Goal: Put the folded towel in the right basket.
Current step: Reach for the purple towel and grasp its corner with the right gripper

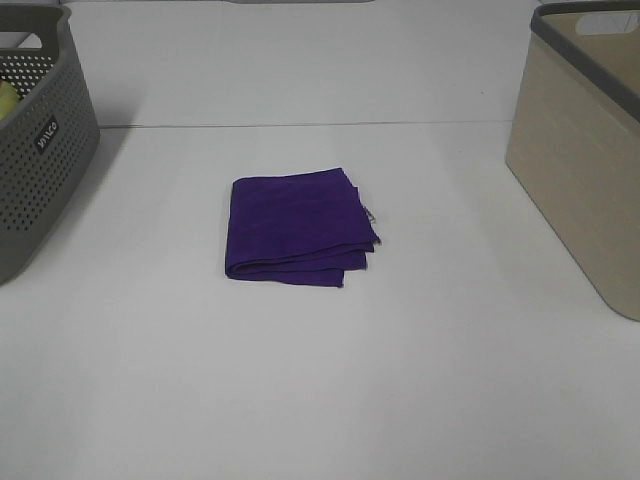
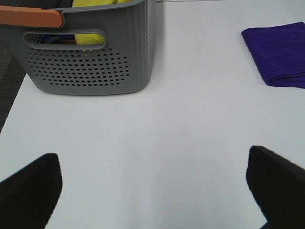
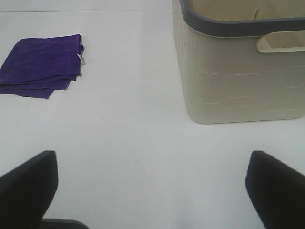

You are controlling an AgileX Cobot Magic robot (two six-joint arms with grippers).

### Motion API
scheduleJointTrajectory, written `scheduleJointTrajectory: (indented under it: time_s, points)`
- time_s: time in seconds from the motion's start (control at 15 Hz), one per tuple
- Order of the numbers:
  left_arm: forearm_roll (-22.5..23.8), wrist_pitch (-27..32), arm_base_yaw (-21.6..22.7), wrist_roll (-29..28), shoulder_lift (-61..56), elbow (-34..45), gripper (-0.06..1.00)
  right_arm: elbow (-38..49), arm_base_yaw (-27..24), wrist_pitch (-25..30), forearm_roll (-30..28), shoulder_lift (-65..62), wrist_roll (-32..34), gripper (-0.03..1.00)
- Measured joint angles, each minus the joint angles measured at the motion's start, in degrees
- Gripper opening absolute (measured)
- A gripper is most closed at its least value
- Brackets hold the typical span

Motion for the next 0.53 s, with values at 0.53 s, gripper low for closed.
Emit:
scheduleJointTrajectory:
  time_s: [0.53]
  points:
    - [0.2,0.0,-0.8,0.0,-2.4,0.0,0.99,0.0,0.0,0.0,0.0,0.0,0.0,0.98]
